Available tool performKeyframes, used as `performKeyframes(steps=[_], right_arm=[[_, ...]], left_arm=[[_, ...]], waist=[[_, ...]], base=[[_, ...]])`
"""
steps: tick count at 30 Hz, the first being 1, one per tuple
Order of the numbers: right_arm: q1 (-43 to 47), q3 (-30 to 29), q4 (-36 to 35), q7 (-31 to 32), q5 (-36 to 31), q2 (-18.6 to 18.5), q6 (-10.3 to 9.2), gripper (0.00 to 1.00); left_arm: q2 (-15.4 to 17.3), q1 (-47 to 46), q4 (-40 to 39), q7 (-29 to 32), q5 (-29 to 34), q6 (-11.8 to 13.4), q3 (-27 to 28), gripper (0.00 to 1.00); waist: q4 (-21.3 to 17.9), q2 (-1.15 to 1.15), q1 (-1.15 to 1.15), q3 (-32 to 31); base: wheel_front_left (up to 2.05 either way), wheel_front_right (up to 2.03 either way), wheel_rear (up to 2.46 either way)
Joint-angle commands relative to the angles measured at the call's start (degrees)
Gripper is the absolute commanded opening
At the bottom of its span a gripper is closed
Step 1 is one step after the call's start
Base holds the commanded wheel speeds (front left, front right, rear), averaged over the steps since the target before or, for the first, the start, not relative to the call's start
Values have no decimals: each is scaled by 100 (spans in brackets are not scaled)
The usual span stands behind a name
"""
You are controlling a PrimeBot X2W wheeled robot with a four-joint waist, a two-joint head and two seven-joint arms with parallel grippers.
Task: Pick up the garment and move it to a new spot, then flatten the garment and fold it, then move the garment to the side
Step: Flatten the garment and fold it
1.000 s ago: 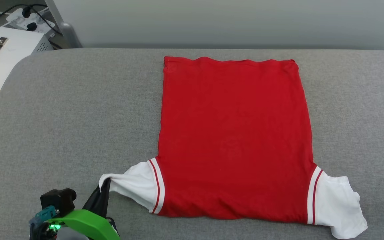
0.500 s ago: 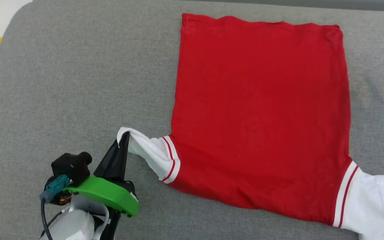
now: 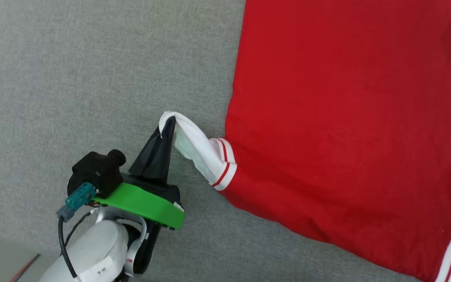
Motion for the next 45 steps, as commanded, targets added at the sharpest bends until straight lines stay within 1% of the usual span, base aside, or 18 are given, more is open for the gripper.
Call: performKeyframes(steps=[1,7,11,12,13,17,21,23,24,28,31,35,37,42,45], right_arm=[[-67,58,121,-31,-82,44,-3,100],[239,273,624,-134,-137,45,-3,100],[478,328,850,-143,-14,-2,-3,100],[500,328,863,-162,33,-20,-3,47],[507,345,847,-197,57,-41,-3,0],[400,385,710,-575,104,-139,-3,0],[332,499,526,-1074,271,-217,-3,0],[405,655,347,-1295,405,-323,-3,0],[685,953,-61,-1650,703,-622,-3,0],[1304,1236,-682,-2039,1149,-1090,-3,0],[1859,1248,-1103,-2341,1398,-1409,-3,0],[2946,899,-1601,-2793,1617,-1763,-3,0],[3531,680,-1817,-2911,1674,-1819,-3,0],[4902,-88,-2217,-3058,1715,-1751,-3,0],[5927,-698,-2467,-3007,1626,-1512,-3,0]], left_arm=[[-53,-124,-37,-35,137,-29,32,0],[-188,-168,-33,-35,242,-76,79,0],[-228,-162,23,-35,267,-110,122,0],[-231,-158,40,-35,269,-118,135,0],[-232,-154,55,-35,270,-124,148,0],[-228,-94,160,-35,263,-147,199,0],[-226,28,317,-35,229,-165,229,0],[-217,124,385,-35,200,-163,257,0],[-165,315,444,-31,146,-157,286,0],[-62,562,446,-12,48,-124,327,0],[38,734,431,24,4,-68,353,0],[152,955,412,70,-50,17,382,0],[201,1087,395,69,-96,59,421,0],[316,1362,353,66,-172,131,484,0],[398,1489,323,90,-185,174,493,0]], waist=[[331,0,-1,425],[381,0,-1,545],[368,0,-1,517],[357,0,-1,504],[346,0,-1,488],[264,0,-1,330],[163,0,-1,-8],[97,0,-1,-219],[-11,0,-1,-570],[-172,0,-1,-994],[-311,0,-1,-1254],[-475,0,-1,-1548],[-581,0,-1,-1665],[-779,0,-1,-1868],[-874,0,-1,-1965]], base=[[0,0,0],[0,0,0],[0,0,0],[0,0,0],[0,0,0],[0,0,0],[0,0,0],[0,0,0],[0,0,0],[0,0,0],[0,0,0],[0,0,0],[0,0,0],[0,0,0],[0,0,0]])
